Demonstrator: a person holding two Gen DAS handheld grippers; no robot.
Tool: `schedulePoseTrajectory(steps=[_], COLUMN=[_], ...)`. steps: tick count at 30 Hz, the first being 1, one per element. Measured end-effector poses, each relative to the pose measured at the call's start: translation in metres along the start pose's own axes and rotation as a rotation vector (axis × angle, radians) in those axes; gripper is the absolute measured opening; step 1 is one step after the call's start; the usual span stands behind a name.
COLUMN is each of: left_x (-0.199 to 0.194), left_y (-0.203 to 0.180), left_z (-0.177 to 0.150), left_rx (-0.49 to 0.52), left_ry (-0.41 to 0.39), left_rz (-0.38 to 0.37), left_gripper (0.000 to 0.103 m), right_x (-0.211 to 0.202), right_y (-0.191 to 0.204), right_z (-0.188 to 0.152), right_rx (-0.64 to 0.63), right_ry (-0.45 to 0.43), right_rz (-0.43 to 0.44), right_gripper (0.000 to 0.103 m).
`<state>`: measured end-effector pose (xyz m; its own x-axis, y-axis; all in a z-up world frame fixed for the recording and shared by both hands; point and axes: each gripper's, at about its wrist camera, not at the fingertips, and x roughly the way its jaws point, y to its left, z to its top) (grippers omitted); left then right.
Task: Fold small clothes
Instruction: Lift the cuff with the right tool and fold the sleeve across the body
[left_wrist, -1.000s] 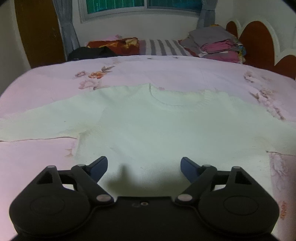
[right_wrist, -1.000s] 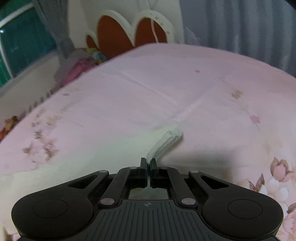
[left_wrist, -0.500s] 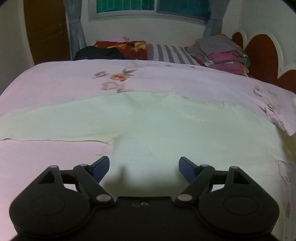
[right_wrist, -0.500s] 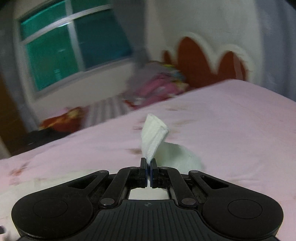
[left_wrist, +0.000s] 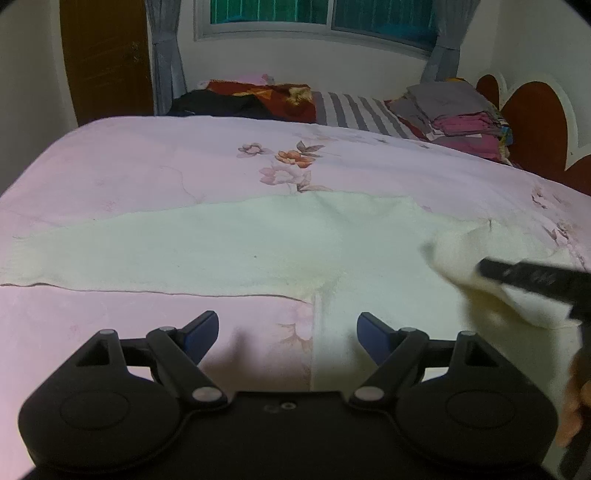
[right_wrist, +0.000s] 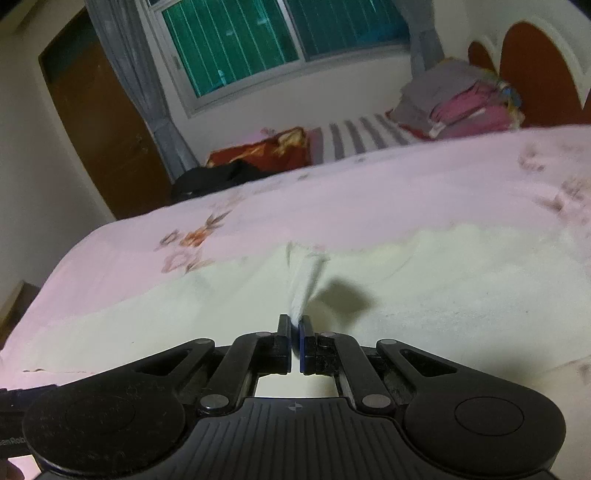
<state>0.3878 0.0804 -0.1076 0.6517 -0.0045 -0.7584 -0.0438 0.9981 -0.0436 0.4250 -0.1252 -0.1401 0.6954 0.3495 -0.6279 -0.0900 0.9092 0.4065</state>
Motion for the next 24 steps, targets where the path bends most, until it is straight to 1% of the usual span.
schedulePoseTrajectory(steps=[2, 4, 5, 6, 7, 8, 9, 11, 13, 14, 15, 16, 17, 19, 21, 22, 23, 24], left_x=[0.003, 0.008, 0.012, 0.016, 0.021, 0.026, 0.030, 0.039, 0.052, 0.059, 0.064, 0.070, 0.075, 0.084, 0.085, 0.087, 0.089, 0.092], left_y=[0.003, 0.001, -0.002, -0.008, -0.016, -0.022, -0.027, -0.040, -0.053, -0.060, -0.065, -0.070, -0.073, -0.078, -0.084, -0.088, -0.091, -0.094], left_z=[0.000, 0.001, 0.003, 0.005, 0.008, 0.011, 0.012, 0.013, 0.010, 0.008, 0.008, 0.006, 0.005, 0.004, 0.004, 0.005, 0.006, 0.006], left_rx=[-0.010, -0.023, -0.025, -0.020, -0.014, -0.019, -0.030, -0.059, -0.076, -0.076, -0.079, -0.084, -0.092, -0.108, -0.115, -0.113, -0.108, -0.103], left_ry=[0.010, 0.010, 0.019, 0.034, 0.053, 0.067, 0.075, 0.104, 0.153, 0.183, 0.199, 0.208, 0.212, 0.215, 0.193, 0.186, 0.180, 0.173], left_rz=[-0.045, -0.134, -0.162, -0.186, -0.214, -0.231, -0.249, -0.300, -0.326, -0.332, -0.337, -0.337, -0.334, -0.319, -0.309, -0.303, -0.294, -0.289], left_gripper=[0.081, 0.081, 0.081, 0.081, 0.082, 0.083, 0.083, 0.087, 0.088, 0.083, 0.079, 0.073, 0.068, 0.063, 0.056, 0.045, 0.030, 0.022], right_x=[0.010, 0.014, 0.015, 0.012, 0.008, -0.002, -0.012, -0.029, -0.045, -0.050, -0.054, -0.057, -0.061, -0.067, -0.072, -0.073, -0.076, -0.077], right_y=[0.009, 0.009, 0.006, 0.003, 0.000, -0.005, -0.011, -0.023, -0.037, -0.045, -0.052, -0.059, -0.068, -0.086, -0.103, -0.108, -0.113, -0.118], right_z=[-0.006, -0.010, -0.011, -0.010, -0.009, -0.010, -0.012, -0.012, -0.014, -0.016, -0.017, -0.018, -0.021, -0.026, -0.031, -0.033, -0.037, -0.039], right_rx=[-0.011, 0.000, 0.003, 0.000, -0.003, -0.006, -0.017, -0.040, -0.046, -0.052, -0.060, -0.066, -0.070, -0.057, -0.019, -0.012, -0.012, -0.013], right_ry=[0.031, 0.050, 0.057, 0.061, 0.056, 0.034, 0.003, -0.036, -0.063, -0.065, -0.061, -0.060, -0.063, -0.055, -0.041, -0.038, -0.034, -0.029], right_rz=[-0.002, 0.001, 0.005, 0.003, -0.003, -0.017, -0.048, -0.096, -0.141, -0.167, -0.189, -0.213, -0.238, -0.279, -0.291, -0.299, -0.310, -0.320], right_gripper=[0.002, 0.002, 0.007, 0.020, 0.030, 0.056, 0.073, 0.073, 0.073, 0.073, 0.073, 0.073, 0.073, 0.073, 0.073, 0.073, 0.073, 0.073])
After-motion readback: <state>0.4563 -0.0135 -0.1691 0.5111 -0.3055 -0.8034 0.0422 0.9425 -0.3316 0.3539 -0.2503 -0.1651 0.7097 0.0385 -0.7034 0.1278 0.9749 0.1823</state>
